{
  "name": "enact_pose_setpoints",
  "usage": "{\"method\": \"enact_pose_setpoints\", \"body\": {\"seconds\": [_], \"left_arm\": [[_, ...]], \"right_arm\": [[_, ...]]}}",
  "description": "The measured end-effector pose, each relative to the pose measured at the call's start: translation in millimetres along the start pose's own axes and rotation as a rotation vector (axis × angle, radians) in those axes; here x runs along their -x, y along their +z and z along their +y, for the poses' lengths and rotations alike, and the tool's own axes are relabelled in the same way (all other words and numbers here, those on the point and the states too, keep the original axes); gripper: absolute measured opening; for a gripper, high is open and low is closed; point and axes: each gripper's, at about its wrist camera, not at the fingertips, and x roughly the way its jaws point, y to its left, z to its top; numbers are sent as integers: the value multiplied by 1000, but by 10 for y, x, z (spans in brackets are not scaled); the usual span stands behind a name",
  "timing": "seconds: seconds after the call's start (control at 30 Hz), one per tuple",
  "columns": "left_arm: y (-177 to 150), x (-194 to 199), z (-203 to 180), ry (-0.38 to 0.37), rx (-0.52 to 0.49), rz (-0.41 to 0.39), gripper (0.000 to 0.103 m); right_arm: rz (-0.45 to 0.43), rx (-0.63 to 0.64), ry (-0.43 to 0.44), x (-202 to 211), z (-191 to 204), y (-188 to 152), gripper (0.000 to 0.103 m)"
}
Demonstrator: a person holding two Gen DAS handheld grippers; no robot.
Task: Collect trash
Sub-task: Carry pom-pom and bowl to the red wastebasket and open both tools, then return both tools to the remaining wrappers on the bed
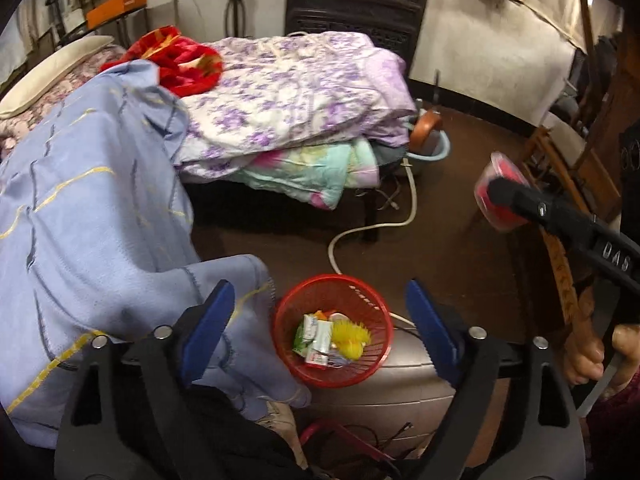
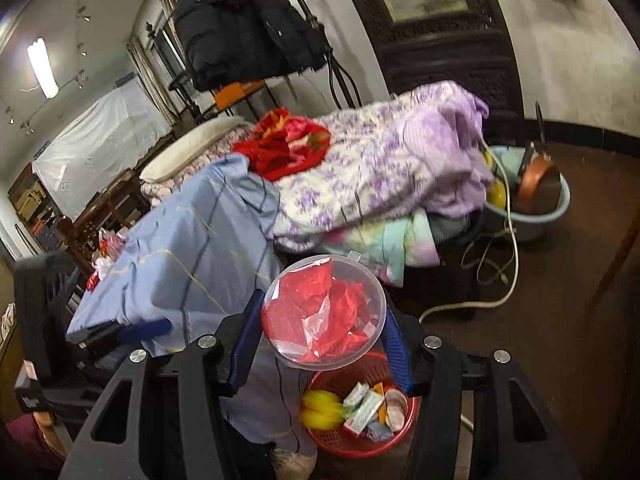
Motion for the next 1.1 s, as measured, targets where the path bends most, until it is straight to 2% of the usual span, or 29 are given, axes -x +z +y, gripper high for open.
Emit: {"method": "enact_pose_setpoints", "body": {"seconds": [0.13,0.2,0.23,0.3,0.37,0.43,0.5,0.67,0.83,0.93,1.1], "left_arm": [[-1,40,244,36,66,-10,89],[11,68,322,49,85,-21,90],[10,93,363,31,91,-24,90],[-4,173,447,-8,115,-30,90],[-14,273,501,13,129,-50,90],[-12,376,541,40,132,-75,91],[-7,489,601,40,147,-101,91],[-7,780,734,61,180,-163,91],[-92,1094,932,97,224,-224,93],[-159,1259,1101,126,251,-258,94],[-318,1537,1590,195,326,-313,96]], "right_arm": [[66,0,18,-207,50,-141,55],[116,6,32,-346,100,-231,56],[162,18,36,-459,131,-280,57],[239,23,-9,-636,156,-367,64],[258,-10,-5,-659,152,-374,72],[218,-31,21,-566,158,-300,73],[172,-18,13,-459,198,-199,73],[83,-10,57,-210,371,6,73],[48,66,119,-103,806,116,74],[35,108,169,-77,1158,173,78],[32,172,248,-164,1796,205,82]]}}
